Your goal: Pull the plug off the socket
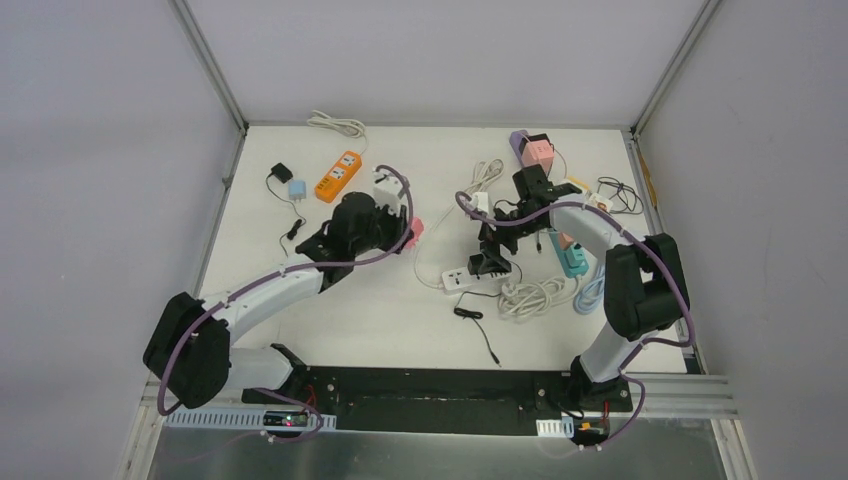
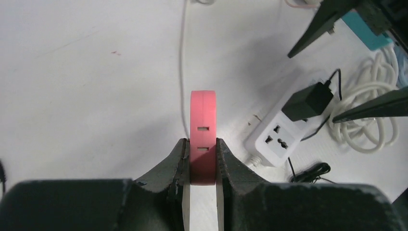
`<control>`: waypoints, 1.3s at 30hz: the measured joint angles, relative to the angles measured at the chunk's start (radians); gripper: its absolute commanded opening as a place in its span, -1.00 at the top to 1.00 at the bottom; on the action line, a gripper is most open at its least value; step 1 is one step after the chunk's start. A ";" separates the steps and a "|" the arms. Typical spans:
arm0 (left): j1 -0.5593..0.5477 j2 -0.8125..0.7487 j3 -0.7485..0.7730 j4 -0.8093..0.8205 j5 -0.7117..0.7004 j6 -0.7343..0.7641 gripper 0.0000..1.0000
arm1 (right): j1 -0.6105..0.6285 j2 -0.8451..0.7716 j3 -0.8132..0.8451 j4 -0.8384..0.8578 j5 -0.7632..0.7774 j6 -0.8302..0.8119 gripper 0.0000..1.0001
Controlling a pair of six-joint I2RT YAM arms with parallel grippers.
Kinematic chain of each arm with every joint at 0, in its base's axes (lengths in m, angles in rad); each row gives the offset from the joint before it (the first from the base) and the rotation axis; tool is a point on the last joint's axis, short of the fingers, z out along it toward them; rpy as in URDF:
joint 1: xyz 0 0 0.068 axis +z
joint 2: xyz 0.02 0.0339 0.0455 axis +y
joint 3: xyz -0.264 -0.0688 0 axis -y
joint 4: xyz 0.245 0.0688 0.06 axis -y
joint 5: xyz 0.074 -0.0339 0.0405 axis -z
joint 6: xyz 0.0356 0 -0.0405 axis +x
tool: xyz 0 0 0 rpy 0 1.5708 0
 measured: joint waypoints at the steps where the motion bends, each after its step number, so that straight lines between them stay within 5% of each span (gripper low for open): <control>1: 0.020 -0.016 0.000 -0.015 -0.014 -0.027 1.00 | 0.000 0.000 0.019 -0.005 -0.002 0.019 -1.00; 14: 0.440 -0.047 0.065 -0.364 -0.021 -0.217 1.00 | -0.034 -0.068 0.219 -0.203 -0.031 0.105 -1.00; 25: 0.744 0.261 0.239 -0.436 0.113 -0.246 0.72 | -0.169 -0.259 0.150 -0.349 -0.099 0.105 -1.00; 34: 0.799 0.411 0.357 -0.466 0.135 -0.237 -0.23 | -0.321 -0.367 0.022 -0.375 -0.164 0.126 -0.99; 39: 0.807 0.414 0.386 -0.494 0.117 -0.215 -0.37 | -0.370 -0.405 -0.001 -0.375 -0.194 0.146 -0.99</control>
